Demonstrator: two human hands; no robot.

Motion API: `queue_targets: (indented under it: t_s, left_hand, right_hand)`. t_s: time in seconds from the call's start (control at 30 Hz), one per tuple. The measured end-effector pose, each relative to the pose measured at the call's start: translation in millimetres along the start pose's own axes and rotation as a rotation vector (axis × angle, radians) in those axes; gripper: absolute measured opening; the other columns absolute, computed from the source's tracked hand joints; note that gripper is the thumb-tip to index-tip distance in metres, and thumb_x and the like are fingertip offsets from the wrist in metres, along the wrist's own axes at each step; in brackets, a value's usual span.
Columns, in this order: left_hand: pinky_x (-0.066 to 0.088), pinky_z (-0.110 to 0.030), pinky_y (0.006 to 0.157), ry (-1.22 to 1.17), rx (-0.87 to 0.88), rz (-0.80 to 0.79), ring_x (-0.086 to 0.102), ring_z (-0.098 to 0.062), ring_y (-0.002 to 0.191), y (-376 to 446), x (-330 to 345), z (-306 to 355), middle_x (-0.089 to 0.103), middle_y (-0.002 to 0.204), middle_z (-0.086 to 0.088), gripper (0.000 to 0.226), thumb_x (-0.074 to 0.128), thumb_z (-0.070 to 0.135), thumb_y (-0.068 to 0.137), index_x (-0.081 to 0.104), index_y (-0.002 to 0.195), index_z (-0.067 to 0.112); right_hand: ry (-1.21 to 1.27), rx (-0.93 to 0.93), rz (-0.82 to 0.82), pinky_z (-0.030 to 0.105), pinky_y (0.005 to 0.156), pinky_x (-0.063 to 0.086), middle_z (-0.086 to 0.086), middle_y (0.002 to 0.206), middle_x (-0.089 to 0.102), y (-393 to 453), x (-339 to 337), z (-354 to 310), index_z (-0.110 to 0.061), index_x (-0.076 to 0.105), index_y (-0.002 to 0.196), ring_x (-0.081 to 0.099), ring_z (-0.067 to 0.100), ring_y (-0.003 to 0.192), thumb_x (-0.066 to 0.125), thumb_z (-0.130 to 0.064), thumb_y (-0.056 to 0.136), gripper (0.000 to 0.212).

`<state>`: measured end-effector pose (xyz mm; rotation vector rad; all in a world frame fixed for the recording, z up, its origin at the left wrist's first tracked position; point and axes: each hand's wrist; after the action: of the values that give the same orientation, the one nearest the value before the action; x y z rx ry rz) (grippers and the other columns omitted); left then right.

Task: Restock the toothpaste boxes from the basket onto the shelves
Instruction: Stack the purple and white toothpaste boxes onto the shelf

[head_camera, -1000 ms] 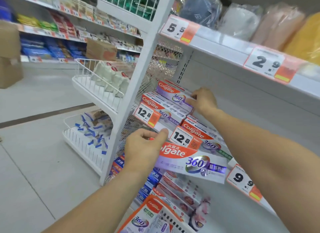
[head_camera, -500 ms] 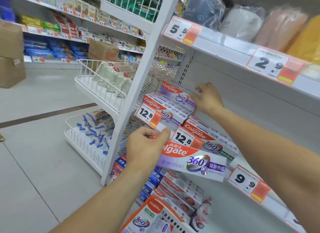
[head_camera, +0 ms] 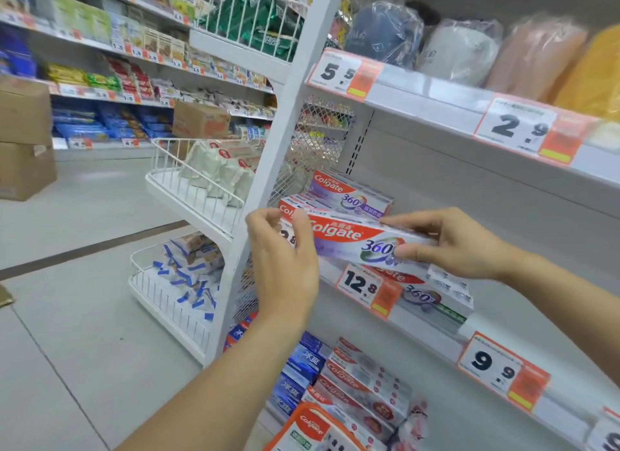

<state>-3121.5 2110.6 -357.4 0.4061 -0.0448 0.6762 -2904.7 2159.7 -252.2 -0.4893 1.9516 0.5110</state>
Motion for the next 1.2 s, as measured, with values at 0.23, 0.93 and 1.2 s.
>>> queue_targets:
  t_s: [0.23, 0.93, 1.2]
  left_hand:
    - [0.019, -0.053, 0.12, 0.761, 0.282, -0.495, 0.011, -0.037, 0.15, 38.7, 52.2, -55.4, 0.01, 0.164, -0.007, 0.056, 0.049, 0.03, 0.1, 0.027, 0.151, 0.033]
    - [0.013, -0.052, 0.121, 0.855, 0.393, -0.541, 0.006, -0.035, 0.151, 38.7, 76.2, -97.2, 0.003, 0.166, -0.006, 0.053, 0.04, 0.052, 0.101, 0.022, 0.15, 0.04]
    - [0.014, -0.051, 0.121, 0.902, 0.392, -0.552, 0.006, -0.035, 0.151, 37.3, 75.5, -94.1, 0.002, 0.165, -0.006, 0.054, 0.04, 0.051, 0.102, 0.02, 0.15, 0.039]
  right_hand:
    - [-0.381, 0.107, 0.288, 0.033, 0.103, 0.046, 0.001, 0.135, 0.064, 93.9, 13.9, 8.1, -0.016, 0.06, 0.138, 0.061, 0.023, 0.123, 0.067, -0.033, 0.094, 0.048]
    - [-0.214, 0.185, 0.079, 0.024, 0.11, 0.029, -0.011, 0.153, 0.036, 136.7, 30.6, 83.0, -0.035, 0.032, 0.154, 0.04, 0.009, 0.133, 0.072, -0.05, 0.085, 0.082]
    - [-0.164, 0.149, 0.113, 0.028, 0.118, 0.019, -0.009, 0.156, 0.034, 137.0, 35.8, 95.2, -0.035, 0.032, 0.153, 0.028, 0.009, 0.144, 0.072, -0.044, 0.088, 0.077]
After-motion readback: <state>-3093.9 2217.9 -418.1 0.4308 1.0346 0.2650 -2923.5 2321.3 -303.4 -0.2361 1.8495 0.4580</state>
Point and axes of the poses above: each hand's wrist, its own y-axis towards the middle knuckle, its own x-axis out of the palm, z = x × y
